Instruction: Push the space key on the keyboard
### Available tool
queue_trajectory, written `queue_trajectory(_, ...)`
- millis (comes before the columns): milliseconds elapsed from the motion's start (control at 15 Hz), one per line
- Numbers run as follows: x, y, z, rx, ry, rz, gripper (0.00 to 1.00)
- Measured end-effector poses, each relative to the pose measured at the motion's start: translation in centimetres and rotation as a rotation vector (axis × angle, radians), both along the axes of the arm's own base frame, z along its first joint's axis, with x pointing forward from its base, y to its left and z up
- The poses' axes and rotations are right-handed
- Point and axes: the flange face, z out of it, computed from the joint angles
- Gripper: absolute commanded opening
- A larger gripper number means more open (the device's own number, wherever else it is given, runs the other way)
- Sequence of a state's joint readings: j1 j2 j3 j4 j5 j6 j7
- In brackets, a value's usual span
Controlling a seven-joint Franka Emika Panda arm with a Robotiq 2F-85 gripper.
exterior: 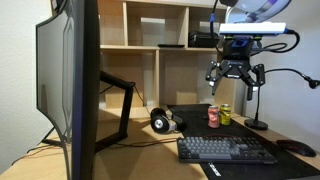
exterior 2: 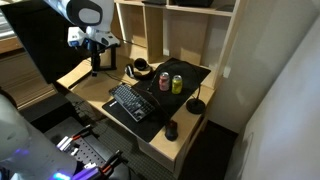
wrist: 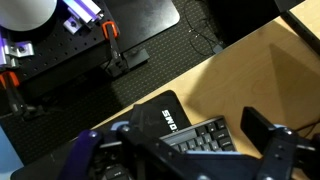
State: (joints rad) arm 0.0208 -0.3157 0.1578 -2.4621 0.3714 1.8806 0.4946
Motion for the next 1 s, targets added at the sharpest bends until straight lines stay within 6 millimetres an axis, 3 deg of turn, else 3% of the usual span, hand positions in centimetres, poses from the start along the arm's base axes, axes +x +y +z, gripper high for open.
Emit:
queue_trajectory(267, 0.1, -0.1, -1.1, -0.038, 0.035, -0.031, 1.00)
queue_trajectory(733, 0.9, 0.0, -12.9, -0.146, 0.088, -0.210, 1.00)
queue_trajectory(867, 0.8, 0.1, -14.8, -0.183, 0.126, -0.240, 1.00)
queue_trajectory(1000, 0.8, 0.2, -15.3, -0.191, 0.139, -0.248, 1.00)
